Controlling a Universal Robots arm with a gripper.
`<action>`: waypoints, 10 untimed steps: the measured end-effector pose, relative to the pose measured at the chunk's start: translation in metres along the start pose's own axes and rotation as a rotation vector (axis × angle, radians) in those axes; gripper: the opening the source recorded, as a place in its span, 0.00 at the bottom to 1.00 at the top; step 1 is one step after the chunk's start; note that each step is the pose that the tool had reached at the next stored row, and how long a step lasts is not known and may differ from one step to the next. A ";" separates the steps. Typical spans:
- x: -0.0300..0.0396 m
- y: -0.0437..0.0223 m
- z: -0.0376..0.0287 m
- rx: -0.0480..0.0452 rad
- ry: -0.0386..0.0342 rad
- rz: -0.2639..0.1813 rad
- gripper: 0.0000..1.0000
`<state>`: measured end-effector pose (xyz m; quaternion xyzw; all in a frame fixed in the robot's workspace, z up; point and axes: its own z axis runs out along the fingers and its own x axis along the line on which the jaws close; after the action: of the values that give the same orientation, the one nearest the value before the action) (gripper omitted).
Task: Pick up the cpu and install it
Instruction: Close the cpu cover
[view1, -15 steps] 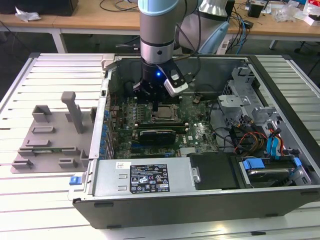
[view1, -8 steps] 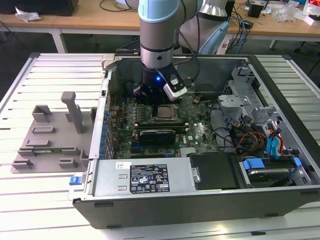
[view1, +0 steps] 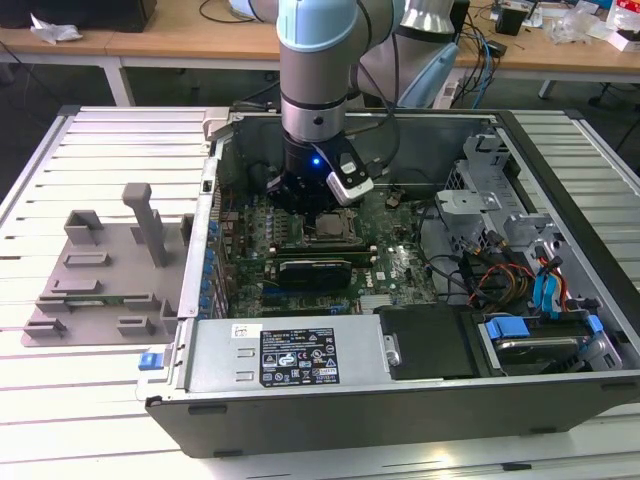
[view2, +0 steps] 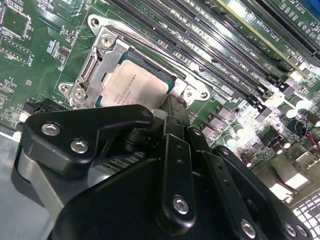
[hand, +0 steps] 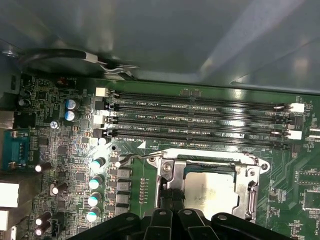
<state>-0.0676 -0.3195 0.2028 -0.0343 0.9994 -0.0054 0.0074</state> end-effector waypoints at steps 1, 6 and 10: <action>-0.0001 0.0001 -0.0008 -0.0007 -0.0005 0.000 0.11; -0.0001 -0.0001 -0.0068 -0.0001 0.0000 0.000 0.11; 0.0000 -0.0001 -0.0020 0.0000 -0.0023 0.000 0.11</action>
<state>-0.0676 -0.3195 0.2048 -0.0343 0.9994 -0.0054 0.0085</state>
